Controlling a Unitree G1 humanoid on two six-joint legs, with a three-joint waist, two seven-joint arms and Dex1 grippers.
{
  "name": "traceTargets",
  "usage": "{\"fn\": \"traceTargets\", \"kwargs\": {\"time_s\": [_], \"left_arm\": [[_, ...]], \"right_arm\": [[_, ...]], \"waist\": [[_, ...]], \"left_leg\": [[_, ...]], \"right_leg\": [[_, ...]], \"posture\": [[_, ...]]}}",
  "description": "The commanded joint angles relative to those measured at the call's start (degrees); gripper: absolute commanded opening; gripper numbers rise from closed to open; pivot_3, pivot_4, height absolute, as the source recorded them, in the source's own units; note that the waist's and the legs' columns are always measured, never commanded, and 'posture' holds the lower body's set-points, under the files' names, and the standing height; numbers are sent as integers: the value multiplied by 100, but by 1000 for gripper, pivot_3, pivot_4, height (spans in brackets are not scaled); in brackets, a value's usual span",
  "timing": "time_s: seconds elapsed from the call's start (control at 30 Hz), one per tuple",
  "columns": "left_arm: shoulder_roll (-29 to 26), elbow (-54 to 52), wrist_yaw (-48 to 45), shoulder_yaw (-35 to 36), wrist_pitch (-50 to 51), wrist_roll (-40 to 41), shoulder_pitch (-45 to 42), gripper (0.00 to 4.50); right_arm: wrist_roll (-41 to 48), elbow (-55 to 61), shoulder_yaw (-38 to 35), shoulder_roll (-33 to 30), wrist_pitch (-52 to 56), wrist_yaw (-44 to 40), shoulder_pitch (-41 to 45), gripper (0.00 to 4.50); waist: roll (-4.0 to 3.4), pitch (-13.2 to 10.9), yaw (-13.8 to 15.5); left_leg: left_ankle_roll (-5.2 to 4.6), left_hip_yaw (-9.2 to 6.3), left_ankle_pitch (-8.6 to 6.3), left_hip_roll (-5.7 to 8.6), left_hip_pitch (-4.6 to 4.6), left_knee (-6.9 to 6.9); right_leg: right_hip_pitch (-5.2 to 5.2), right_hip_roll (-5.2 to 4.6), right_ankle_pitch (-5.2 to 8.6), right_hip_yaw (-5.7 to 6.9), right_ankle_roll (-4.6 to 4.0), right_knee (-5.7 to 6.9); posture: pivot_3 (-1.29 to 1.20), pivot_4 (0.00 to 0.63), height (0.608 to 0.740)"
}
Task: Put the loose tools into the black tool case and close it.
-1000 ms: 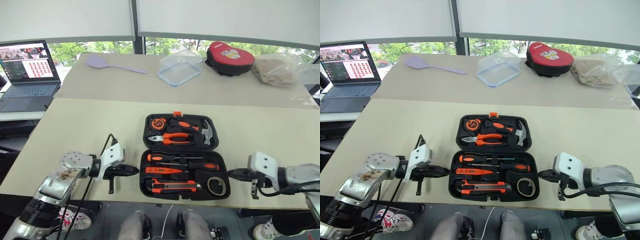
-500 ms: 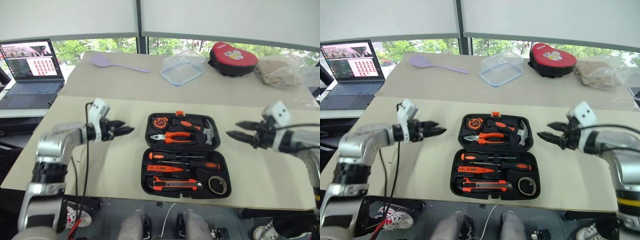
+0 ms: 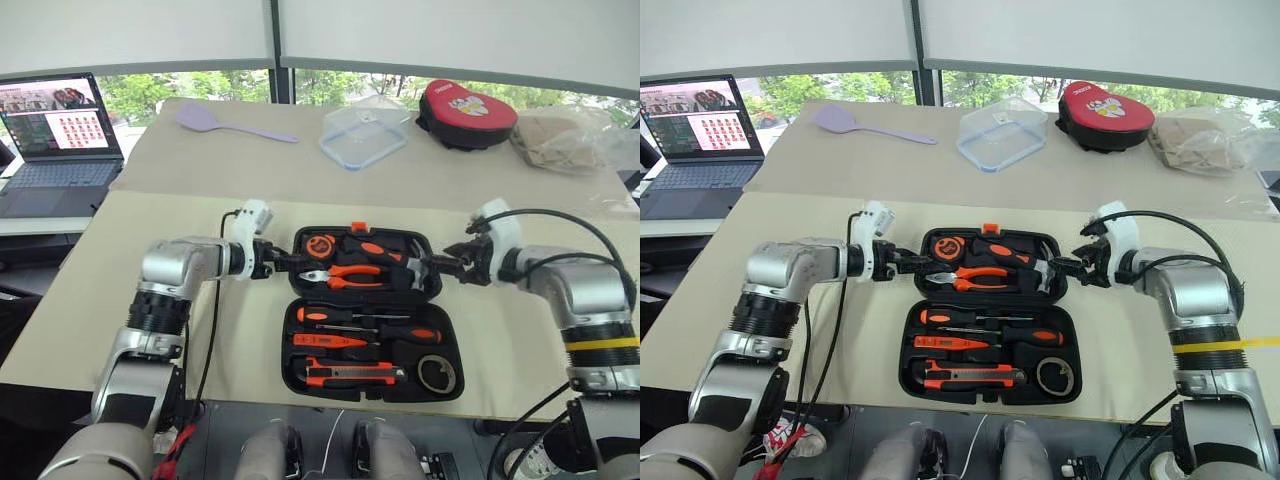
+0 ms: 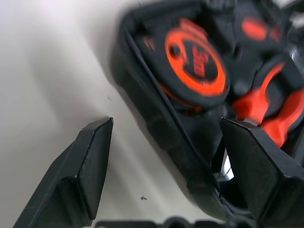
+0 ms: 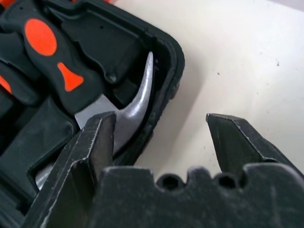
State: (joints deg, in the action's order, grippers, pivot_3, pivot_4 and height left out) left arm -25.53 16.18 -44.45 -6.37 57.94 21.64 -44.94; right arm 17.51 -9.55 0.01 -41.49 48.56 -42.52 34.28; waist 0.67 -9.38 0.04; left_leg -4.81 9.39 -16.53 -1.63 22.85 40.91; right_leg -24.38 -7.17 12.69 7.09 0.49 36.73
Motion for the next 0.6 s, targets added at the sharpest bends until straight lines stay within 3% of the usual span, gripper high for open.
{"fn": "traceTargets", "kwargs": {"time_s": [0.03, 0.27, 0.33, 0.6], "left_arm": [[80, 91, 161, 104, -73, -64, -48, 2756], [154, -27, 179, 199, 36, 2, 38, 531], [167, -42, 173, 231, 75, 19, 39, 30], [217, -222, 107, 324, -188, 83, -4, 5]], "right_arm": [[-67, 190, -3, 28, 106, 126, -92, 2173], [63, 579, -128, 108, 427, 197, -184, 0], [84, 656, -140, 134, 485, 225, -193, 0], [239, 761, -364, 446, 715, 516, 194, 0]], "waist": [[0, 0, -3], [-2, 6, 36], [-1, 6, 34], [-1, 6, -6]], "left_leg": [[0, 0, 0, 0, -2, 1], [1, -2, 1, 2, -16, 10], [2, -2, 1, 1, -20, 10], [3, -1, 2, 1, -21, 8]], "right_leg": [[0, -1, 0, -1, 0, -3], [11, -21, 0, -3, 0, 1], [12, -23, 0, -5, -1, 3], [10, -22, -1, -6, -1, 6]], "posture": [[0, 150, 731], [0, 150, 731], [0, 150, 731], [0, 150, 731]]}}
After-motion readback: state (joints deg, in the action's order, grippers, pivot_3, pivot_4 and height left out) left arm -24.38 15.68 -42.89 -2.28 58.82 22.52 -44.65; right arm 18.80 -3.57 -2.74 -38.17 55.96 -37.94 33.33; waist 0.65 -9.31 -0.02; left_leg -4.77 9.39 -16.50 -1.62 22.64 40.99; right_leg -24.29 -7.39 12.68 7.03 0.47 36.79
